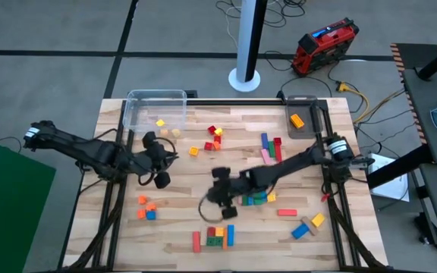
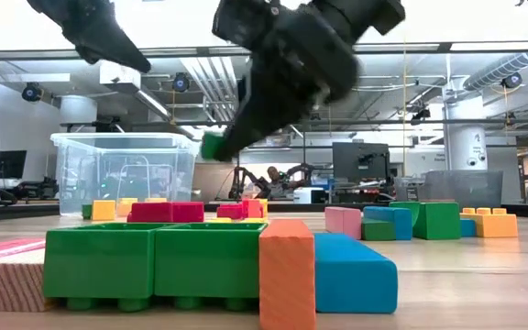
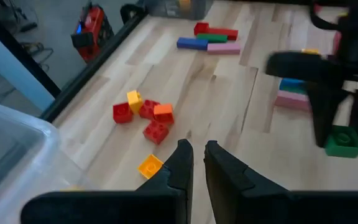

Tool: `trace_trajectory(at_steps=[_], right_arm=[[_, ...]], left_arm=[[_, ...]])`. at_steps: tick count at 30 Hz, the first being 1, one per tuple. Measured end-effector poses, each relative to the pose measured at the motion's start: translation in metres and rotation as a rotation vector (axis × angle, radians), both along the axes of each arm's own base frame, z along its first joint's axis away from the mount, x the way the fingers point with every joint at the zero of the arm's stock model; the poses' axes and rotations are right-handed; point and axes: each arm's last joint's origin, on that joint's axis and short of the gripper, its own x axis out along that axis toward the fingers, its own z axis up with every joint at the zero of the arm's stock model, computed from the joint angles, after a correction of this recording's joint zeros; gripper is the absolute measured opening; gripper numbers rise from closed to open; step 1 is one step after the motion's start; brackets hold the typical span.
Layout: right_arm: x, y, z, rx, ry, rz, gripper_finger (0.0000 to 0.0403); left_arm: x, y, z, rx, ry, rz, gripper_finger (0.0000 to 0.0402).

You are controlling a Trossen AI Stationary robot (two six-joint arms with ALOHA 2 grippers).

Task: Sort blocks by size
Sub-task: Put the green square game piece into the transparent bin

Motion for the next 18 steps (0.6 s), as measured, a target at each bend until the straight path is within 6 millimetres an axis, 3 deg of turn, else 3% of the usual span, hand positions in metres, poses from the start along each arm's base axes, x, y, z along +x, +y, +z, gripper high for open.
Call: trace_trajectory(at_steps=[6,15,18], right_arm=[[0.021,-0.056,0.031,-0.036,-0.278,-0.024,0.0148],[0.035,-0.170,0.067,0.088,-0.786,-0.155,0.0134],[0.038,-0.203,0.067,0.152,-0.885,-0.205,0.0140]], left_arm=[[-0.010,0.005,0.019,0.077,-0.034,0.013,0.0020],[-0.039,0.017,0.045,0.125,-0.182,0.124,0.0020],[-0.048,0.020,0.050,0.134,-0.222,0.158,0.0020]])
